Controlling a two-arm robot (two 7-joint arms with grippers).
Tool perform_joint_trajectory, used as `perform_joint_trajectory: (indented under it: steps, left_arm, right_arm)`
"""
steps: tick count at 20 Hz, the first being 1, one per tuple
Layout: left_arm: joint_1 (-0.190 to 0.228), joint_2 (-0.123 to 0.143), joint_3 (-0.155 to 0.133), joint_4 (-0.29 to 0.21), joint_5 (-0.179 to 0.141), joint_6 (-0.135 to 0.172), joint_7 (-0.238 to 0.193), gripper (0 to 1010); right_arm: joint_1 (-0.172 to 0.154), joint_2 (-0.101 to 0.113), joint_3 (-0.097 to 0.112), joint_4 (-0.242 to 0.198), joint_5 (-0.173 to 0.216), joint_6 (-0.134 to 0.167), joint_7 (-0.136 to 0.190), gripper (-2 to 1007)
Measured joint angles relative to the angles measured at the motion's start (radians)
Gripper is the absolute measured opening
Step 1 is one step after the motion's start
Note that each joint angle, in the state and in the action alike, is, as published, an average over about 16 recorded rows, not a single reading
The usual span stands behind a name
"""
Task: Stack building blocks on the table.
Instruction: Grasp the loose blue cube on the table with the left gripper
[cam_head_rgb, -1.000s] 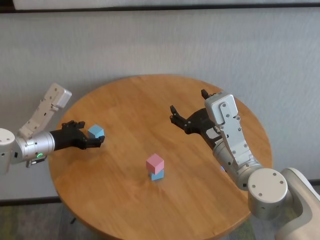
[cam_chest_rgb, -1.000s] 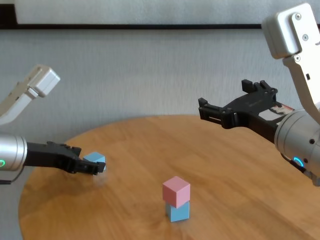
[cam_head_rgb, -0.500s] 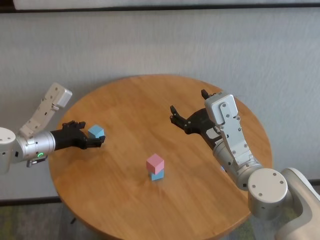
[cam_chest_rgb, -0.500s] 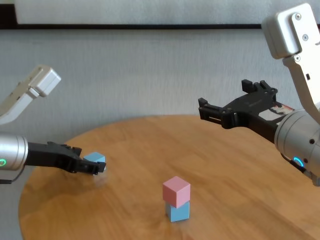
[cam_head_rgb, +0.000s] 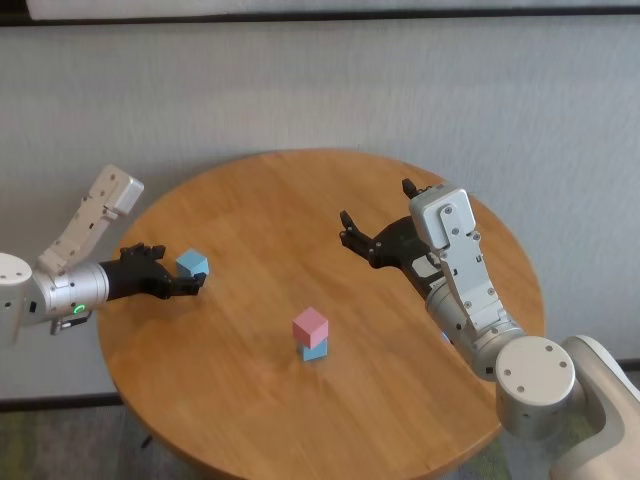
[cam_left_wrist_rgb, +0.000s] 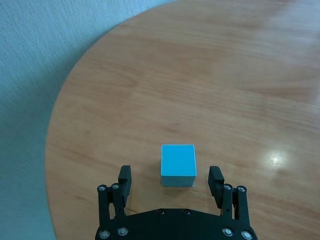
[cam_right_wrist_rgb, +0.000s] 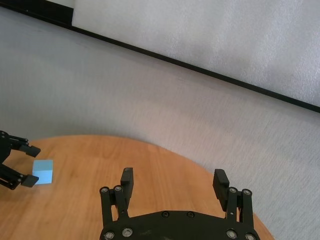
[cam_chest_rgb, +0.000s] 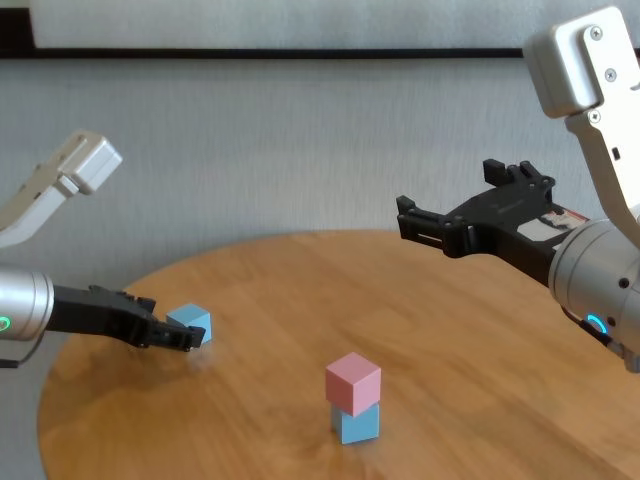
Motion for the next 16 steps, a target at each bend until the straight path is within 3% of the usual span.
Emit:
perform_joint_trajectory:
  steps: [5, 16]
  left_arm:
    - [-0.004, -0.004, -0.004, 0.011, 0.003, -0.005, 0.003, 1000]
    - [-0.015, -0.015, -0.019, 0.050, 0.006, -0.048, 0.003, 1000]
  right_arm:
    - [0.000, 0.000, 0.000, 0.000, 0.000, 0.000, 0.000, 1005]
    - [0.000, 0.000, 0.000, 0.000, 0.000, 0.000, 0.000, 1005]
